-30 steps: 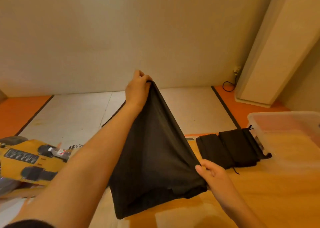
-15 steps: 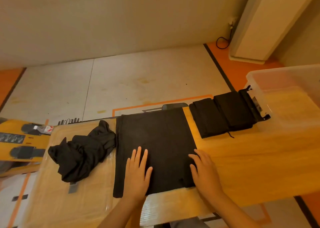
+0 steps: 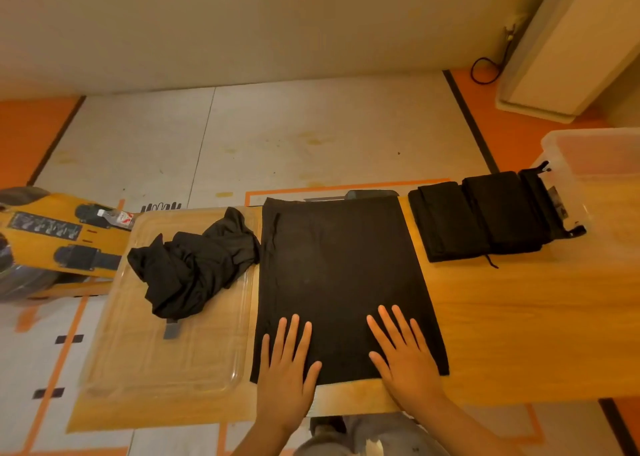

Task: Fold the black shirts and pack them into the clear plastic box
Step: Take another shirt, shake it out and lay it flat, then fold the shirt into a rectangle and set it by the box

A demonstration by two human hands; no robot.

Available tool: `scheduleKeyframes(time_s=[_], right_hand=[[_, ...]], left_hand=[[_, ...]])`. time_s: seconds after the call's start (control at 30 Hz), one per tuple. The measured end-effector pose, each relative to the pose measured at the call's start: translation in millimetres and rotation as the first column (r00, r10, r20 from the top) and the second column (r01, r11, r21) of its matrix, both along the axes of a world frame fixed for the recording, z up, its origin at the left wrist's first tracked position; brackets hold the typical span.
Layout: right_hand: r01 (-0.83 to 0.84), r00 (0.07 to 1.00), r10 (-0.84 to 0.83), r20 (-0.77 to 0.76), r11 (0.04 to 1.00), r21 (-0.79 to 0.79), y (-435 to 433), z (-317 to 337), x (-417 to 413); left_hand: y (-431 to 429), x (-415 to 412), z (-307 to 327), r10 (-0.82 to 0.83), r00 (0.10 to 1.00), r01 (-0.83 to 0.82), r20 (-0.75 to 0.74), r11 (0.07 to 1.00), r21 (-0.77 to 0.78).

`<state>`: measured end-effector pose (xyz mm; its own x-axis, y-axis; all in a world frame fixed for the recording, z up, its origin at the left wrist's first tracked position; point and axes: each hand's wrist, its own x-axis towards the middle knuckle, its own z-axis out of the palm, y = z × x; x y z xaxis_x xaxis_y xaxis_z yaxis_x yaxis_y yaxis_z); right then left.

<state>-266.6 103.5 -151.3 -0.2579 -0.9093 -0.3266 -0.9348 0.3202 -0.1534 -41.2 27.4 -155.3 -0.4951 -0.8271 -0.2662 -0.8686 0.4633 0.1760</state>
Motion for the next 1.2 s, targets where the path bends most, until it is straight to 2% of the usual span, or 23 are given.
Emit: scheduleKeyframes(time_s=[0.07, 0.17, 0.23, 0.3, 0.5, 0.6, 0.7, 0.83, 0.93, 1.07, 1.2], right_hand=[[-0.031, 0.999, 0.032, 0.005, 0.999, -0.006, 8, 4, 0], [-0.176, 0.984, 0.176, -0.024, 0.984, -0.025, 14, 10, 1], [-0.256, 0.966, 0.255, -0.047, 0.966, -0.034, 19, 8, 2], [-0.264, 0.963, 0.263, -0.063, 0.964, -0.021, 29, 3, 3], [-0.277, 0.957, 0.278, -0.088, 0.961, 0.024, 44, -1, -1], [-0.261, 0.963, 0.255, -0.092, 0.964, -0.056, 51, -5, 2], [-0.241, 0.97, 0.238, -0.043, 0.964, -0.11, 70, -9, 6], [-0.277, 0.96, 0.267, -0.079, 0.944, -0.179, 90, -8, 7], [-0.246, 0.968, 0.25, -0.005, 0.952, -0.18, 92, -7, 2], [-0.255, 0.964, 0.262, 0.048, 0.959, -0.121, 93, -6, -5], [-0.275, 0.956, 0.287, 0.058, 0.949, -0.151, 94, -1, -10]], left_hand=[[6, 3, 3, -0.042, 0.998, 0.042, -0.037, 0.999, -0.001], [10, 14, 3, -0.207, 0.972, 0.203, -0.115, 0.978, -0.042], [9, 24, 2, -0.288, 0.952, 0.281, -0.101, 0.957, -0.073], [9, 34, 0, -0.33, 0.943, 0.326, -0.05, 0.943, -0.068], [23, 57, -5, -0.299, 0.954, 0.3, 0.032, 0.952, -0.06], [29, 66, -8, -0.31, 0.95, 0.304, -0.027, 0.943, -0.136], [37, 68, -7, -0.305, 0.949, 0.294, -0.087, 0.949, -0.114], [42, 76, -4, -0.306, 0.947, 0.287, -0.096, 0.943, -0.167], [41, 80, 1, -0.341, 0.937, 0.322, -0.083, 0.93, -0.179], [40, 83, 6, -0.357, 0.931, 0.345, -0.076, 0.929, -0.136], [39, 84, 13, -0.341, 0.932, 0.34, -0.12, 0.94, -0.03]])
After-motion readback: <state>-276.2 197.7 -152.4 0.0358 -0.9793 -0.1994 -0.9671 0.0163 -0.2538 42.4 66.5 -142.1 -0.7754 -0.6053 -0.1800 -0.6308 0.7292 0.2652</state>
